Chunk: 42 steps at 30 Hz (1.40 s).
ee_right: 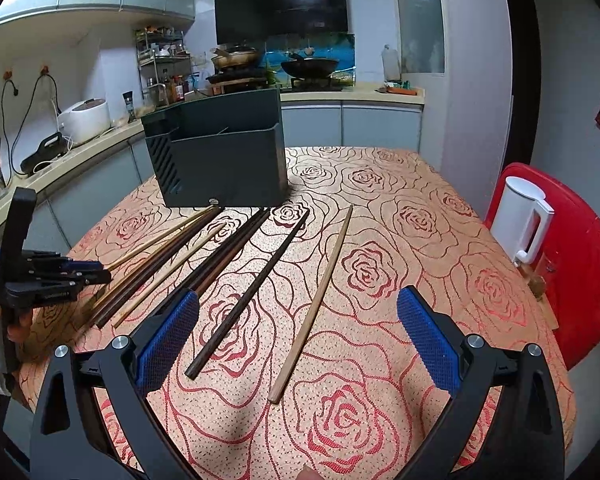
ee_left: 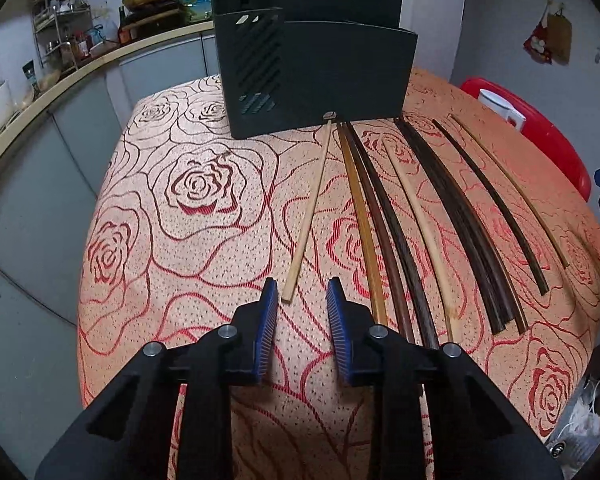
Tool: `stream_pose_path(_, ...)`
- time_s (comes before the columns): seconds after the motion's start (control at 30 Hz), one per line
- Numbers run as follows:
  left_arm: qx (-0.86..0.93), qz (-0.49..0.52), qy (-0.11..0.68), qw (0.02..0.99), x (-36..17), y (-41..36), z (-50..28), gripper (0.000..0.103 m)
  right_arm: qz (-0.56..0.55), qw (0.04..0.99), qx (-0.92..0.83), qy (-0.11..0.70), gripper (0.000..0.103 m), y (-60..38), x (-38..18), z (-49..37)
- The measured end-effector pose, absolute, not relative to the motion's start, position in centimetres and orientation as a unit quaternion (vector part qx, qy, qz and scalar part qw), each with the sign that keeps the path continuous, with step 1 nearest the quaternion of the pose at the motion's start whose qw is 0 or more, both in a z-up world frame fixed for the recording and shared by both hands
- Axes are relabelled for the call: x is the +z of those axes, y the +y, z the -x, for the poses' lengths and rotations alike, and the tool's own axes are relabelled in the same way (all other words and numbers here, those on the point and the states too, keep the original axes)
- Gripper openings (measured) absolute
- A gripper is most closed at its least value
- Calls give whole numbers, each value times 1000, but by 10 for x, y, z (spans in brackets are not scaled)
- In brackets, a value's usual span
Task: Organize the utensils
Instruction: 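Close the left tool on a light wooden chopstick while the right tool grasps another chopstick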
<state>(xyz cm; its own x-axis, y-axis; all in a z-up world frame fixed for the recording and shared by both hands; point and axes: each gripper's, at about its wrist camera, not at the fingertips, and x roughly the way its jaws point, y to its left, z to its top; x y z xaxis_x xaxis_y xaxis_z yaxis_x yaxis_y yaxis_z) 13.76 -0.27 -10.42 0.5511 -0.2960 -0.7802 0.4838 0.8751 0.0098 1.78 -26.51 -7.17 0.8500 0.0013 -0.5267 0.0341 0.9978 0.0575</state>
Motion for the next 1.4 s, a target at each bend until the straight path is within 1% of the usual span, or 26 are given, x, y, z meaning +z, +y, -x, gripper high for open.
stream_pose_path(0.07,-222,-120,418,872,-105,-5,-139,25,-32,961,-8,276,96,-265,-73,-19)
stream_pose_path(0.1,-222,-122,418,872,-105,-7,-140,22,-31,960,-8,278,95,-265,-74,-20)
stream_pose_path(0.13,-222,-123,419,872,-105,-9,-140,20,-31,960,-9,280,90,-266,-76,-20)
stream_pose_path(0.2,-223,-120,419,872,-105,-11,-140,10,-32,958,-8,286,88,-267,-79,-21)
stream_pose_path(0.23,-220,-120,419,873,-105,-12,-140,7,-33,957,-10,288,86,-268,-80,-21)
stream_pose_path(0.33,-206,-109,422,876,-104,-9,-140,7,-34,955,-10,295,83,-267,-85,-21)
stream_pose_path(0.5,-190,-84,419,884,-98,3,-129,6,-15,950,5,311,74,-252,-98,-21)
stream_pose_path(0.6,-174,-74,417,889,-93,10,-121,5,2,947,1,322,67,-244,-109,-22)
stream_pose_path(0.67,-169,-70,415,891,-90,12,-117,5,-2,944,-9,330,61,-245,-115,-24)
stream_pose_path(0.7,-167,-69,413,893,-88,12,-115,5,-6,943,-12,334,59,-247,-118,-25)
stream_pose_path(0.83,-170,-63,407,895,-81,11,-110,5,-14,938,-23,347,46,-253,-130,-28)
stream_pose_path(0.9,-171,-65,408,894,-80,9,-108,5,-13,940,-23,341,42,-252,-133,-28)
stream_pose_path(0.97,-170,-68,411,893,-82,8,-107,5,-9,941,-17,337,30,-249,-134,-27)
stream_pose_path(1.0,-169,-68,414,892,-82,8,-108,5,-3,942,-14,334,27,-246,-134,-26)
stream_pose_path(1.07,-166,-70,418,891,-84,8,-108,5,6,944,-9,331,17,-241,-135,-24)
stream_pose_path(1.1,-164,-71,419,890,-84,8,-108,5,6,943,-9,332,17,-240,-134,-24)
stream_pose_path(1.23,-158,-70,420,891,-82,11,-106,5,-8,940,-9,341,8,-245,-131,-25)
stream_pose_path(1.4,-147,-73,410,897,-73,16,-97,5,-22,945,-3,326,7,-251,-113,-18)
